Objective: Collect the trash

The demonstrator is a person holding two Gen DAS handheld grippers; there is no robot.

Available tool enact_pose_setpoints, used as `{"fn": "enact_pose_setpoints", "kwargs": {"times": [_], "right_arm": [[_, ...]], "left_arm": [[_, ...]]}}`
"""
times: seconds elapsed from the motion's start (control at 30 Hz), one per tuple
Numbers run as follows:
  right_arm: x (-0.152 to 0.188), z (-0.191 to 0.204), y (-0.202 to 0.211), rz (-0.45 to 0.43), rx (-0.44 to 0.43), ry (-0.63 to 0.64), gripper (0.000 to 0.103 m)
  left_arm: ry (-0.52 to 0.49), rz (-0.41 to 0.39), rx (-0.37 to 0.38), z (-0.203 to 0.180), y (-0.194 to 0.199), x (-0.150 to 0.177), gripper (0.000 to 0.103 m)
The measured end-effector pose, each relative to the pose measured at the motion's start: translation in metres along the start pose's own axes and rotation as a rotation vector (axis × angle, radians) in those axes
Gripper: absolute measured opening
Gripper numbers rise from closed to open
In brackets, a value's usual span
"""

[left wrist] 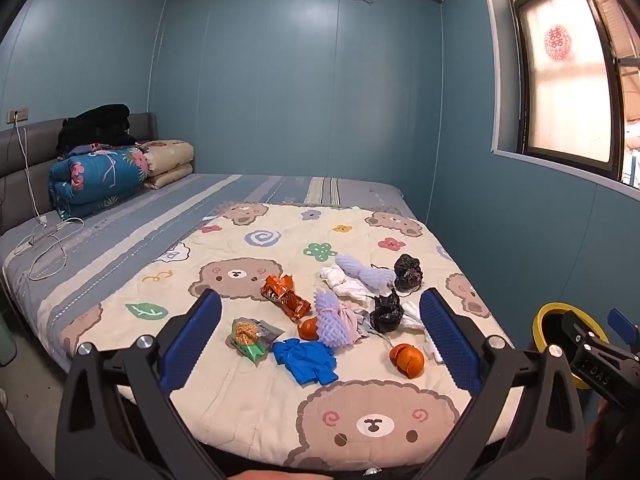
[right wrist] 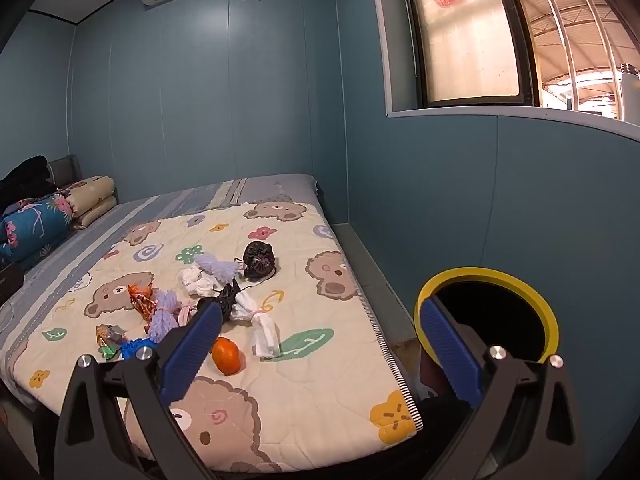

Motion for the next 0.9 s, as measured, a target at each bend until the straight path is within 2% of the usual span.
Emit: {"fn": "enact_pose_setpoints", "kwargs": {"times": [0.23,0.27,0.8,0.9], "right_arm": [[-0.001,-0.001,0.001,-0.003,-0.003,-0.003,0.096],[-0.001,-0.001,0.001,-0.003,-0.002,-0.002,0.096],[0.001,0.0,0.0,0.0,0.0,0.0,0.096],[0.002,0.0,0.0,0.001,0.0,-0.001,0.096]], "left_arm": [[-0.001,0.019,0.0,-0.002,-0.006,0.0,0.095],[-0.001,-0.006,-0.001,0.0,0.003,-0.001,0.095],[0.002,0.004,0.0,0.0,0.007,0.001,0.095],[0.001,0.009,0.0,0.002,-0.002,0.007,0.095]]}}
Point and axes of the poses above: each gripper's, at about its wrist camera, not at the fingertips, and y roughly against the way its jaws point, z to its left, x to its underside, the point moved 4 cm from there along -y, roughly the way its jaws point, and after that the axes turned 2 degrees about z, right-handed, at the moved point
